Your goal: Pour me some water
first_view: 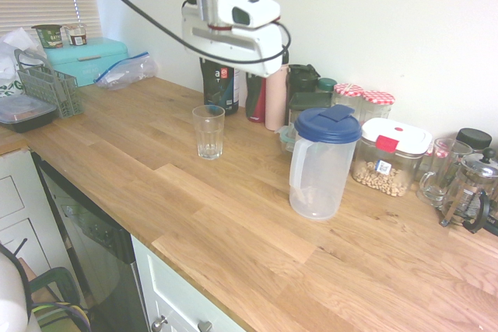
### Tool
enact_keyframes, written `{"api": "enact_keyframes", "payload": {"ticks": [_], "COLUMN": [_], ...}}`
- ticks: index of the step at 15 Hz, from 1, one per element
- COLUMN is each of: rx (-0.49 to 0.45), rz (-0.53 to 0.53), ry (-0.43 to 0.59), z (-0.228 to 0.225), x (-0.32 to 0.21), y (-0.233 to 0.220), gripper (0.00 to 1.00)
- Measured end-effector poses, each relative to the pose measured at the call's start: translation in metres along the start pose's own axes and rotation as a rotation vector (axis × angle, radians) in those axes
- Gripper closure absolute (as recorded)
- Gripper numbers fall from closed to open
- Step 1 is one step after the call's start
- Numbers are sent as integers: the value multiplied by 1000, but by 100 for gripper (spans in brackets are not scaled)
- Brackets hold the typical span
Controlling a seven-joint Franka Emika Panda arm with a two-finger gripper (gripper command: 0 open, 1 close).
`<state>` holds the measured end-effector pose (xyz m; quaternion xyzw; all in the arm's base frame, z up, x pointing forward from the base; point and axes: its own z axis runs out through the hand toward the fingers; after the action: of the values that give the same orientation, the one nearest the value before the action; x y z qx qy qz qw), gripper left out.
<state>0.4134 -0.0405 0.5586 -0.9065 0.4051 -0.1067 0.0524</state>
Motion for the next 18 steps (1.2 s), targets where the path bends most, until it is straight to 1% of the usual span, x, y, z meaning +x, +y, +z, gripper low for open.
{"api": "enact_keyframes", "payload": {"ticks": [4,7,10,12,13,14,16,18], "rx": [21,13,11,36,42,47,54,57], "rz": [32,50,49,27,22,21,16,16], "ry": [21,15,37,92,97,92,101,111], "z": [-12,10,27,50,65,78,96,101], "x": [42,56,60,64,66,69,74,78], "y": [61,97,110,105,100,95,87,84], "gripper": [0,0,0,0,0,100,100,100]}}
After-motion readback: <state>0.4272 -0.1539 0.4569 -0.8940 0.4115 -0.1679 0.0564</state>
